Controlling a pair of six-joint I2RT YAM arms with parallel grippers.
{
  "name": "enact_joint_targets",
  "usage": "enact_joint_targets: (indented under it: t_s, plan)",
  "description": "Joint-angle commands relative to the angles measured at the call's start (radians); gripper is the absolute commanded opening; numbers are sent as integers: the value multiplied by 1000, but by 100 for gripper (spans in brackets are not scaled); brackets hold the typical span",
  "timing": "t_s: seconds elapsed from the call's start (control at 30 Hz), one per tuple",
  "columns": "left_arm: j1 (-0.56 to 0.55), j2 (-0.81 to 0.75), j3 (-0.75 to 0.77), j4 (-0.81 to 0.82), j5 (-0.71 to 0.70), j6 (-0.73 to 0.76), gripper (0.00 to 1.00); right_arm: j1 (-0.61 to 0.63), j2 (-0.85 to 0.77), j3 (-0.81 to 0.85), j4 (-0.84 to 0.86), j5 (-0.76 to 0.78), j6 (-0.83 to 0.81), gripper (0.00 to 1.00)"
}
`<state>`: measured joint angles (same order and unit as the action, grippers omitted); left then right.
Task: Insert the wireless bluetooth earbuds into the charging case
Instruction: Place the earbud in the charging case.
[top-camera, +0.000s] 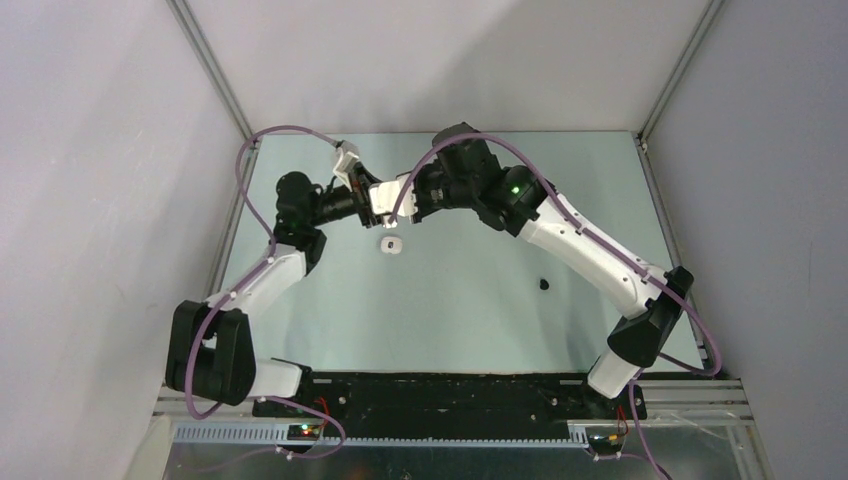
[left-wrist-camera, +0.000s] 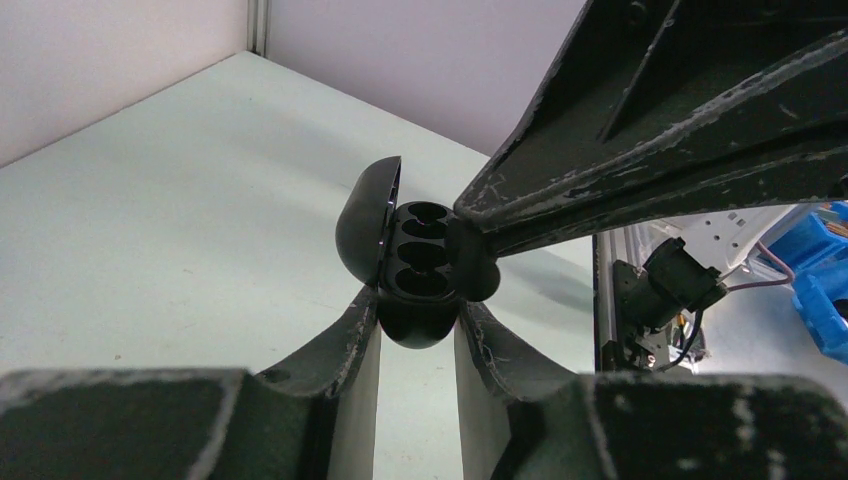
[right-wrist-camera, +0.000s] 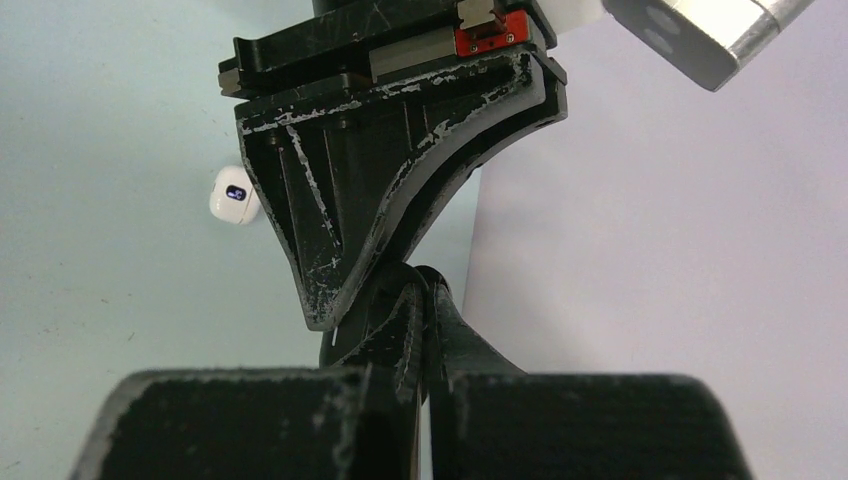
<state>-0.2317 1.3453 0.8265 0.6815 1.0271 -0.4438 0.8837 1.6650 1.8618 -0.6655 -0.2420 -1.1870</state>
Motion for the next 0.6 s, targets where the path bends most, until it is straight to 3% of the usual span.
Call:
enact_joint_targets:
  t_s: [0.0,0.57]
  plan:
    - [-7,-46,6,63,2,-15,0,13,-6,-7,47,62,-14,0]
    - [-7,-36,5,85,-10,-66,0,9,-40,-47,65,116,-31,0]
